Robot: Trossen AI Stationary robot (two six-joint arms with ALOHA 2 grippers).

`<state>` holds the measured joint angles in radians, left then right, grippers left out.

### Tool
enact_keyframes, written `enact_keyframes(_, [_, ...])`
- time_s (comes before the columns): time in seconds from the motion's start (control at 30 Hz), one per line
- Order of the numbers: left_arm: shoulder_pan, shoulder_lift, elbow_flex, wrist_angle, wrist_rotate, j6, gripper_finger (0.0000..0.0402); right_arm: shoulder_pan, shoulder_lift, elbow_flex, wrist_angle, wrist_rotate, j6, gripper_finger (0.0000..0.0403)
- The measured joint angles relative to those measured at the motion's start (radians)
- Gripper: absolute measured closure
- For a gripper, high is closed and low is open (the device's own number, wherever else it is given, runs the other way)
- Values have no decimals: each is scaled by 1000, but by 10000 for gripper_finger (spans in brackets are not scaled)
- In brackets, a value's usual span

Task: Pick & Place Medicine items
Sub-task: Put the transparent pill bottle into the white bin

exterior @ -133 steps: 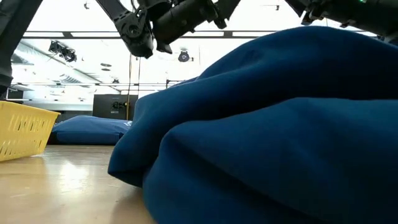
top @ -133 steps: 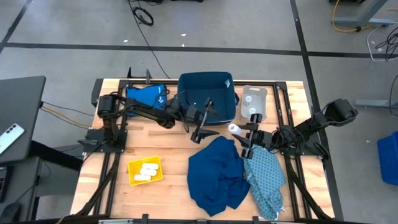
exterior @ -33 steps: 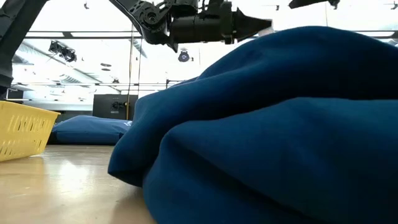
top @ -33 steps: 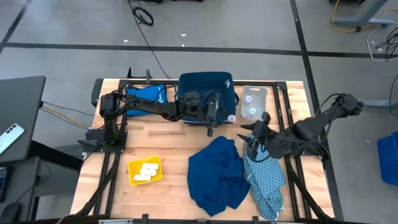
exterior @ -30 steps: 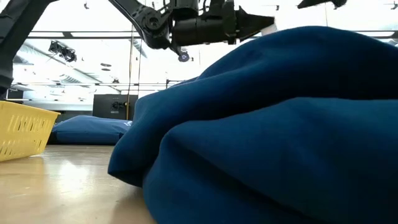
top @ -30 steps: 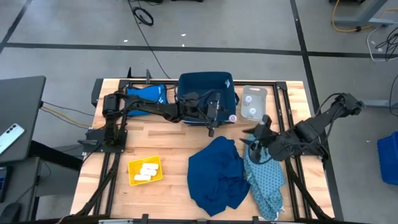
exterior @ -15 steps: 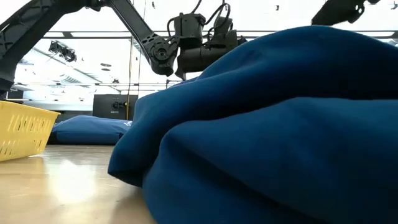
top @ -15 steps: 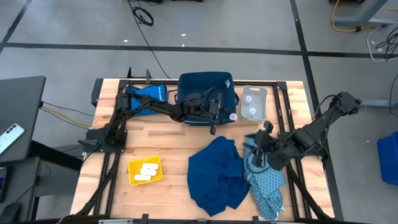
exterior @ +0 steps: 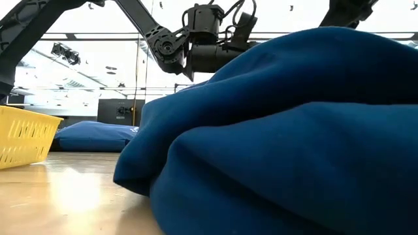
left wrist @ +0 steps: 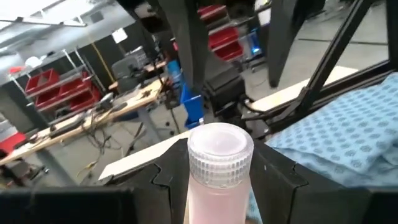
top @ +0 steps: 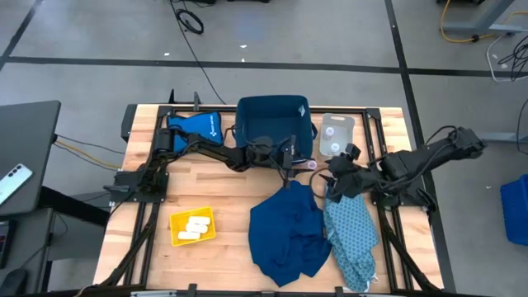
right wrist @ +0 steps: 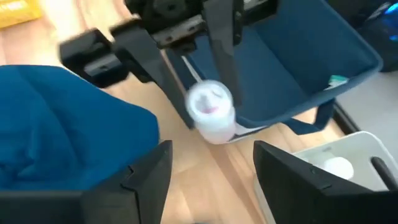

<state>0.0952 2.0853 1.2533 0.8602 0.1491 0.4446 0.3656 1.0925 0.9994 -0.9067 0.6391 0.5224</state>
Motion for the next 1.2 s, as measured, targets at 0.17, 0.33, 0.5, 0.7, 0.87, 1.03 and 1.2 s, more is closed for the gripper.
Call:
enact_keyframes(0.17, [-12, 0, 0, -2, -90, 28, 260, -46, 0, 1, 47, -42, -31, 181])
enact_keyframes(0.33, [-37, 0, 0, -2, -216, 61, 260, -124, 0, 1, 113, -78, -2, 189])
enact_keyframes(0.5, [-65, 0, 0, 31, -398, 104, 260, -201, 0, 1, 125, -97, 66, 187])
enact_keyframes(0.7, [-80, 0, 3, 45, -472, 133, 260, -254, 0, 2, 147, -114, 71, 188])
enact_keyframes(0.87, [-83, 15, 49, 11, -489, 137, 260, -289, 8, 2, 199, -147, 64, 188])
enact_keyframes(1.03, [-91, 66, 123, -28, -536, 158, 260, -320, 49, 3, 190, -168, 66, 187])
enact_keyframes(1.2, [-96, 99, 150, -37, -576, 173, 260, -322, 79, 3, 163, -166, 80, 189])
